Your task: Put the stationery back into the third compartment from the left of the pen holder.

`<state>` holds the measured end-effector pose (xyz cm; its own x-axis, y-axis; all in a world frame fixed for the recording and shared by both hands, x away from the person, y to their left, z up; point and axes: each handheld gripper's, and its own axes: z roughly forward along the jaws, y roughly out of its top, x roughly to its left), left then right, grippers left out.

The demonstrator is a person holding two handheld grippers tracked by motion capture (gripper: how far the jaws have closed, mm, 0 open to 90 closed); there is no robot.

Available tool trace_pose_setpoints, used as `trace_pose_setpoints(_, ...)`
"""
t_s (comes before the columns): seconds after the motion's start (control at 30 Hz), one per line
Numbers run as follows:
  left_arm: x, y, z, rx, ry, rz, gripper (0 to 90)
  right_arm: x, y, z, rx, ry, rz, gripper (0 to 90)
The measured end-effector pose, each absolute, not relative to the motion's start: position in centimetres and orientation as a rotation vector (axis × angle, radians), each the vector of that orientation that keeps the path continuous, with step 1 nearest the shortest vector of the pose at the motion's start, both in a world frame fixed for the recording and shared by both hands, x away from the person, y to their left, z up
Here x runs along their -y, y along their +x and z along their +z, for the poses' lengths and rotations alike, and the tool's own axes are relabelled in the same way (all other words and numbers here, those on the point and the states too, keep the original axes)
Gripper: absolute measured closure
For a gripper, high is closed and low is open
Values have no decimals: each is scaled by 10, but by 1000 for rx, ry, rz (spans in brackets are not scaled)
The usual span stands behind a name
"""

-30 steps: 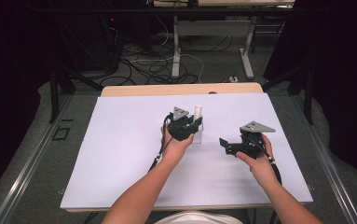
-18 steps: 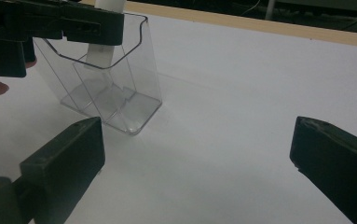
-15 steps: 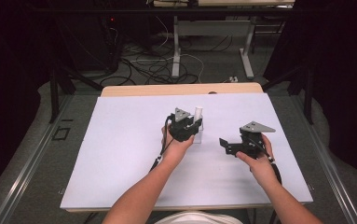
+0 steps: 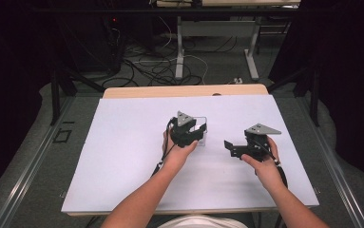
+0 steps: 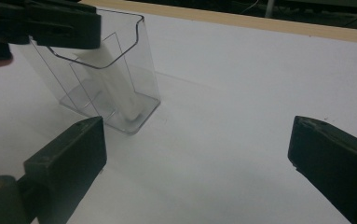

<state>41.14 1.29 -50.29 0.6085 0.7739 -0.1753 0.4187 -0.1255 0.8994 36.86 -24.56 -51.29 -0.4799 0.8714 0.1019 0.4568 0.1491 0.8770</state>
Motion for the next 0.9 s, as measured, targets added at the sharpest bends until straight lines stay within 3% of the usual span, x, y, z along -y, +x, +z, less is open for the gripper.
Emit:
trace_pose_setpoints(0.3, -33, 406, -485, -924, 1773, 387, 345, 246, 369, -513, -1993, 1273, 1283, 36)
trace_pose_setpoints(0.6, -72, 391, -469, -924, 1750, 380, 285, 249, 369, -513, -1986, 1272, 1284, 31)
trace_pose_setpoints(0.73, -94, 388, -466, -974, 1726, 364, 161, 250, 370, -513, -1987, 1286, 1279, 31)
trace_pose_setpoints(0.9, -121, 383, -468, -1025, 1727, 383, 69, 251, 371, -514, -1984, 1281, 1269, 29)
